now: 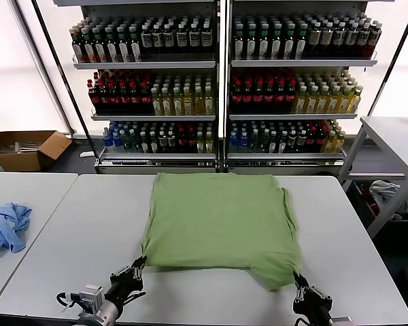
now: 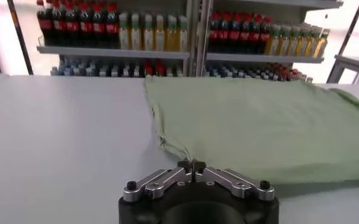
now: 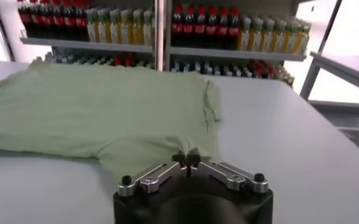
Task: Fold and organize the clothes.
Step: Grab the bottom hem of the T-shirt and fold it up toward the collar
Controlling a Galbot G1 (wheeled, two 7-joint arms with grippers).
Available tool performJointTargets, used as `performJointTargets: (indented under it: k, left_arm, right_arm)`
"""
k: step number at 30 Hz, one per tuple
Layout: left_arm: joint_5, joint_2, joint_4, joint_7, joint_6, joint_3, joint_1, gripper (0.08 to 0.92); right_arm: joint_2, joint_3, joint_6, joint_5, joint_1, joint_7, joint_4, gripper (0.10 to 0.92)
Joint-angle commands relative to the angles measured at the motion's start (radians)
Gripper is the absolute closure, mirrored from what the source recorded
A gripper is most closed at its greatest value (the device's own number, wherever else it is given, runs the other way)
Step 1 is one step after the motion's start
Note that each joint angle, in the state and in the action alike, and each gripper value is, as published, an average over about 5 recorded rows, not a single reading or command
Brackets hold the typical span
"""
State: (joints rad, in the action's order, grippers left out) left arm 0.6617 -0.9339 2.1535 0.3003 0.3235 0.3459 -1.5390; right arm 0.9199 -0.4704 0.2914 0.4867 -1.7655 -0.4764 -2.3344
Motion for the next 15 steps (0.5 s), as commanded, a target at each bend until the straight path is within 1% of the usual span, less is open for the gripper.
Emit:
performJointTargets:
  k: [1,9,15]
  left_arm:
    - [0.025,-0.002,0.033,0.049,0.007,0.003,0.113,0.918]
    - [0.016,-0.034,-0.056,0.059,0.080,-0.108,0.326,0.918]
    - [-0.013,-0.066,-0.137,0.067,0.143,-0.168,0.455,0.918]
  right_arm:
    - [-0.003,-0.071,0.040,0.003,0.137,-0.002,-0.011,0.918]
    - [-0.024,0.037,0.153,-0.003,0.408,0.038,0.125,0.918]
    - [-0.023,0.136,0.175,-0.012,0.572,0.049,0.258,0.918]
